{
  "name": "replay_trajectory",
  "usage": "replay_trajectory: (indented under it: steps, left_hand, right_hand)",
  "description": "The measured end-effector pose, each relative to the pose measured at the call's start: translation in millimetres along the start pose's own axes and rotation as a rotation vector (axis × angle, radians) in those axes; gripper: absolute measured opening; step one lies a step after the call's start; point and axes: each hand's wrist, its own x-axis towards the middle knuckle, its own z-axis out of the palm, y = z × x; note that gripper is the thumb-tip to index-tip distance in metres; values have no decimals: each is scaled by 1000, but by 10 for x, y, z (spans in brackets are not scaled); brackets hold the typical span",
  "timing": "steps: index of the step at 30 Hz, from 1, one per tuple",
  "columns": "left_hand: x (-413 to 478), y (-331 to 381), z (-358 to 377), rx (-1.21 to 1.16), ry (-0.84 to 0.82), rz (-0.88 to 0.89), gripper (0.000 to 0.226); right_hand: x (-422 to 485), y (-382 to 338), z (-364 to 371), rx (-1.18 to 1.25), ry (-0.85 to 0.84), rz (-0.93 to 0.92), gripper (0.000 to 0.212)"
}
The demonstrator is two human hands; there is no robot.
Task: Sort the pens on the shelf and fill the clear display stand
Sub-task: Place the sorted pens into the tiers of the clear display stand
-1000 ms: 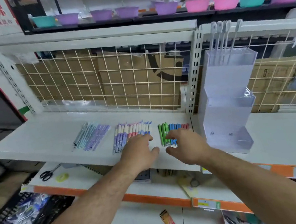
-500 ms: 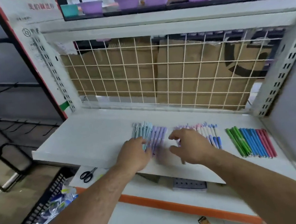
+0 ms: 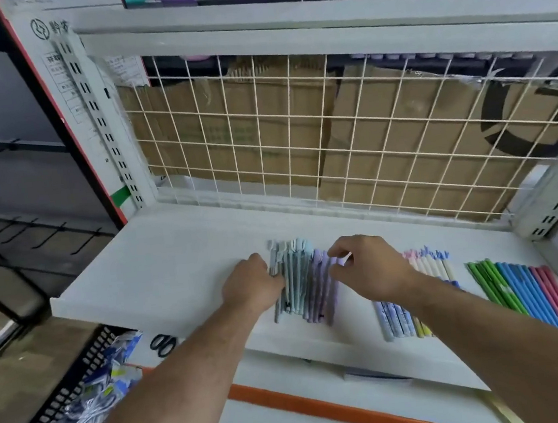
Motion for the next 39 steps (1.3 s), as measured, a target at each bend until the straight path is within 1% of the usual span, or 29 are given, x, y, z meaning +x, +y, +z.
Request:
replay_trajectory:
  steps: [2,4,9,13,18,20,24,26,29,30,32,33,34,36,37,39]
  left_hand:
    - [16,25,13,30,-9,-8,39]
    - [38,35,11,40,-11,-24,40]
    - [52,22,14,68,34,-26,27]
    - [47,20,-5,53,17,-23,31]
    - [33,35,-13,69,25,-41,22]
    - [27,31,-27,47,12,-57,22]
    - [13,36,-56,67,-28,-57,8]
    - [-8,49,-58,118,-44,-51,13]
    - [-59,72,-31,188,-88,-39,11]
    - [-59,74,-11,203,-109,-32,14]
    - [-75,100,-21,160,-141,-48,33]
    - [-78,108,-46,125,-160,-67,39]
    - [-77,113,-57,71,-166,-87,36]
    - [-113,150,-135,-21,-127,-102,10]
    - [-125,174,-158,-94,-103,-96,8]
    - [-186,259,-187,-220,-107,-60,14]
  right_hand:
    - [37,6,14,10,0,-1,24]
    - [60,16,18,8,-6,4,24]
    - [98,7,11,6,-3,8,22]
    - [94,-25,31,10,-4,-6,19]
    - [49,-35,49,12,1,-17,17]
    - [21,-28,48,19,7,-12,16]
    - [-56,-6,23,19,8,-25,16]
    - [-102,4,5,25,16,-29,17]
    - [-171,21,-31,17,22,-34,18]
    - [-199,26,-49,13,20,-35,19]
    - [-251,39,-87,5,16,-33,21]
    - [-280,45,-106,6,16,-27,21]
    - [-309,50,-126,11,19,-20,22]
    - [-369,55,-159,17,24,-13,22]
    - [-395,56,-169,18,26,-9,22]
    - [-463,53,-191,27,24,9,22]
